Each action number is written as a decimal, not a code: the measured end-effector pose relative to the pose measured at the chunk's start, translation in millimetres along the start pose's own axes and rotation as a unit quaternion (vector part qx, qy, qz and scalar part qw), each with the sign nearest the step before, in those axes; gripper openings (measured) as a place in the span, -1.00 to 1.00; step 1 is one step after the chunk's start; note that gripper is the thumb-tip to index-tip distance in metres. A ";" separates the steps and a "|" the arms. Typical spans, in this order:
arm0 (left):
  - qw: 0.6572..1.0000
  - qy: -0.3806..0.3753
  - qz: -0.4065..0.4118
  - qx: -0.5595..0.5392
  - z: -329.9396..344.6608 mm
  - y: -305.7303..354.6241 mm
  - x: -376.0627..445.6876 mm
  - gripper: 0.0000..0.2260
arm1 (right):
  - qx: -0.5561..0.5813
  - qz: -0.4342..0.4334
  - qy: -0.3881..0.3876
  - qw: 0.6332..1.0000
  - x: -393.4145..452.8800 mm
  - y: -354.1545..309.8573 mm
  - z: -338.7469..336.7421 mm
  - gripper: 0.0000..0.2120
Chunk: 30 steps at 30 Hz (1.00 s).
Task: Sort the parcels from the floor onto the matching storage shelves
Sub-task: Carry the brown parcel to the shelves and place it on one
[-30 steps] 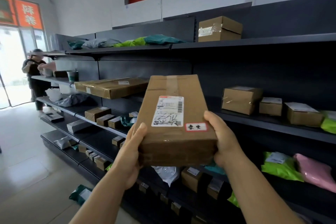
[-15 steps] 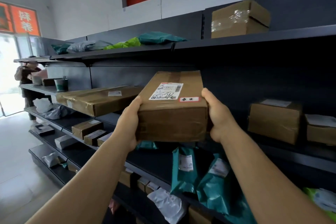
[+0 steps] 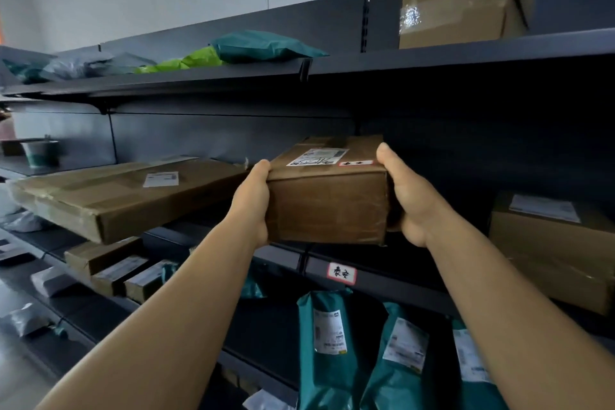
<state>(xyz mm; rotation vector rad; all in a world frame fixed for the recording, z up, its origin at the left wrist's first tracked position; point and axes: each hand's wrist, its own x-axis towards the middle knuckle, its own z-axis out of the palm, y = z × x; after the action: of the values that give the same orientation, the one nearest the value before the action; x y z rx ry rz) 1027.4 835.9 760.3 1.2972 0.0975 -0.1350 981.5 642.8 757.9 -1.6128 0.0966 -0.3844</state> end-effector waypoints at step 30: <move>0.986 -0.147 0.023 0.076 -45.3 -26.5 159.5 -0.42 | -0.045 0.068 0.393 0.916 57.8 32.7 107.1 -0.46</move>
<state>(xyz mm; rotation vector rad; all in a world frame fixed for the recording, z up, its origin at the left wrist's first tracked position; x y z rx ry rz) 1181.1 865.4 699.4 1.4172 -0.1998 -0.2971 1073.7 725.1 733.2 -1.4410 0.8423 -0.9122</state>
